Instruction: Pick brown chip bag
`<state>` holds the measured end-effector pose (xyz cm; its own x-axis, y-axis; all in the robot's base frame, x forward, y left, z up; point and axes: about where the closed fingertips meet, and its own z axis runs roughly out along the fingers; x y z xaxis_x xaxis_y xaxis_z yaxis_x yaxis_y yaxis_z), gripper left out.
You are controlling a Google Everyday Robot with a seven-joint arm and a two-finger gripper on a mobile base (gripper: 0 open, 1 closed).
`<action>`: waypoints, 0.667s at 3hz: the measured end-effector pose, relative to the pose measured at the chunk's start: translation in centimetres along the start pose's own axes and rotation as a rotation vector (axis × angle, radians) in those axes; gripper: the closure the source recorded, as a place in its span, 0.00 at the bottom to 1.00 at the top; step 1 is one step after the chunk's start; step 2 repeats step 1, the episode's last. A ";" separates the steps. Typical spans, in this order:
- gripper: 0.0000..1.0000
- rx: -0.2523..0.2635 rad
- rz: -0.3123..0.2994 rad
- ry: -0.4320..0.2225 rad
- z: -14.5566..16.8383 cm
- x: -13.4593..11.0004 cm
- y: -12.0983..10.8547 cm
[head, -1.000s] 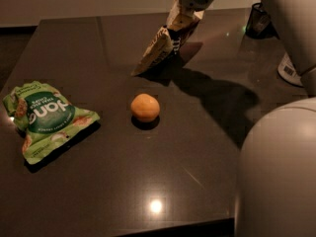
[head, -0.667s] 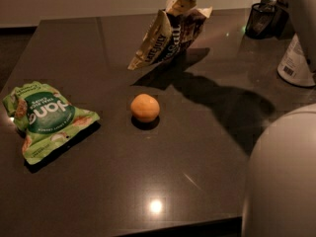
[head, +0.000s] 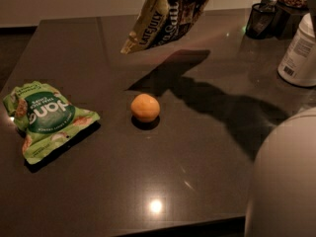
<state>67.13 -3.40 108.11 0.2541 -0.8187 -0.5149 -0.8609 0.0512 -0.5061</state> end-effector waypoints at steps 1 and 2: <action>1.00 0.004 -0.003 -0.011 -0.3 -0.5 -0.1; 1.00 0.004 -0.003 -0.011 -0.3 -0.5 -0.1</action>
Offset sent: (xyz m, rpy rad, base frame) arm 0.0000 0.0000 0.0000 0.0000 0.0000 0.0000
